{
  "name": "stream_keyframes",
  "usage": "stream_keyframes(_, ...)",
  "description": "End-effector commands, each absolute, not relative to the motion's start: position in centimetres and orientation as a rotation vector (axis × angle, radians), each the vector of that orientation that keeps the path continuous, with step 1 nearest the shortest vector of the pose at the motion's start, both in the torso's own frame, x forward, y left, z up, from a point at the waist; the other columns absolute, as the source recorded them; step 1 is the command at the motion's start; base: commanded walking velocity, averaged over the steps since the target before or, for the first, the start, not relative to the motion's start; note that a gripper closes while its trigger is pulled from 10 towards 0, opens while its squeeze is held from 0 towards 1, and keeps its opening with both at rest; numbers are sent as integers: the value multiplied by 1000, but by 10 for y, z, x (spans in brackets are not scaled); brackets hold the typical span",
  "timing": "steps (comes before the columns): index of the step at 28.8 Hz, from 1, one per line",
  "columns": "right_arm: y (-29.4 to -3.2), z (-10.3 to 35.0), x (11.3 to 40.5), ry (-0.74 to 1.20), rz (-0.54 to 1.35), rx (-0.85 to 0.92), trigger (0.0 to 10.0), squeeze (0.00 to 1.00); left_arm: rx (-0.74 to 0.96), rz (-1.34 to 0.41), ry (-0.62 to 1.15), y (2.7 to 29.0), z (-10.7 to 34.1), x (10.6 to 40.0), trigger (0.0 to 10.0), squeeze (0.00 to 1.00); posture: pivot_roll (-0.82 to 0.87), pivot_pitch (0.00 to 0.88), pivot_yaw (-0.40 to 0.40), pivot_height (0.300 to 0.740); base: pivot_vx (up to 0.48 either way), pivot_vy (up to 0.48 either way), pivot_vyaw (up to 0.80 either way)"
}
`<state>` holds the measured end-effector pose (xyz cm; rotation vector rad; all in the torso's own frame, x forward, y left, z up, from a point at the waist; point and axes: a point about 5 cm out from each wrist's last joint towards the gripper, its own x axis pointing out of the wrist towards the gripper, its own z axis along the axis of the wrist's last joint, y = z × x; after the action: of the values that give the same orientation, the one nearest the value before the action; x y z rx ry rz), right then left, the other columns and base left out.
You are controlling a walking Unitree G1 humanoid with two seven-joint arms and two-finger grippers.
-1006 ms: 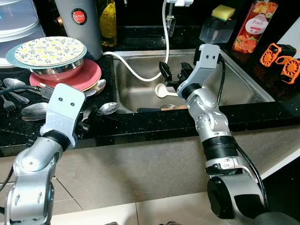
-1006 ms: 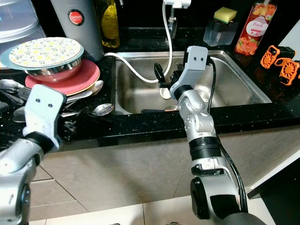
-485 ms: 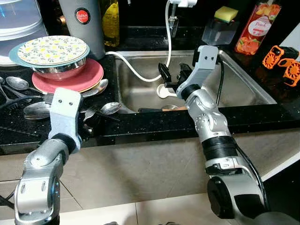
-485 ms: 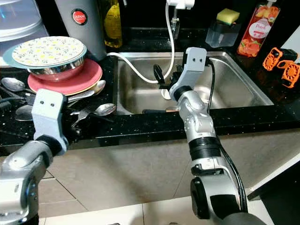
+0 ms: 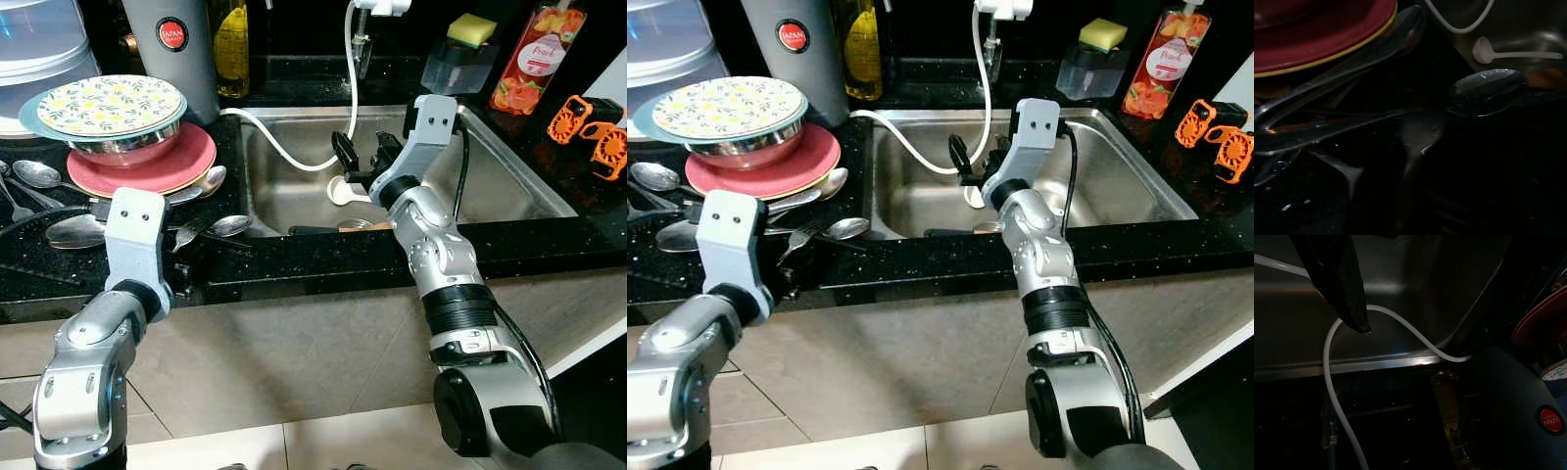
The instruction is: Kitchen organization
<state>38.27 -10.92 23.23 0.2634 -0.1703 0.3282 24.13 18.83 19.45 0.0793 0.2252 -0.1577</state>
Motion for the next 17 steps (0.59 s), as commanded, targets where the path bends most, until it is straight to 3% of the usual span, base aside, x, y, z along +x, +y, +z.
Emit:
stream_keyframes(1, -112, 234, 381, -184, 319, 258, 10000, 0, 60, -148, 287, 189, 183, 241, 0, 0, 180, 10, -45, 740, 0, 0, 0)
stream_keyframes(10, -111, 234, 382, -183, 320, 262, 10000, 0, 91, -96, 293, 198, 182, 242, 0, 0, 185, 13, -47, 740, 0, 0, 0)
stream_keyframes(11, -111, 234, 382, -182, 319, 264, 10000, 0, 159, -51, 211, 201, 193, 246, 10000, 0, 185, 14, -48, 740, 0, 0, 0)
stream_keyframes(17, -111, 233, 383, -183, 317, 266, 10000, 0, 266, 38, 16, 206, 220, 251, 10000, 0, 185, 13, -48, 740, 0, 0, 0)
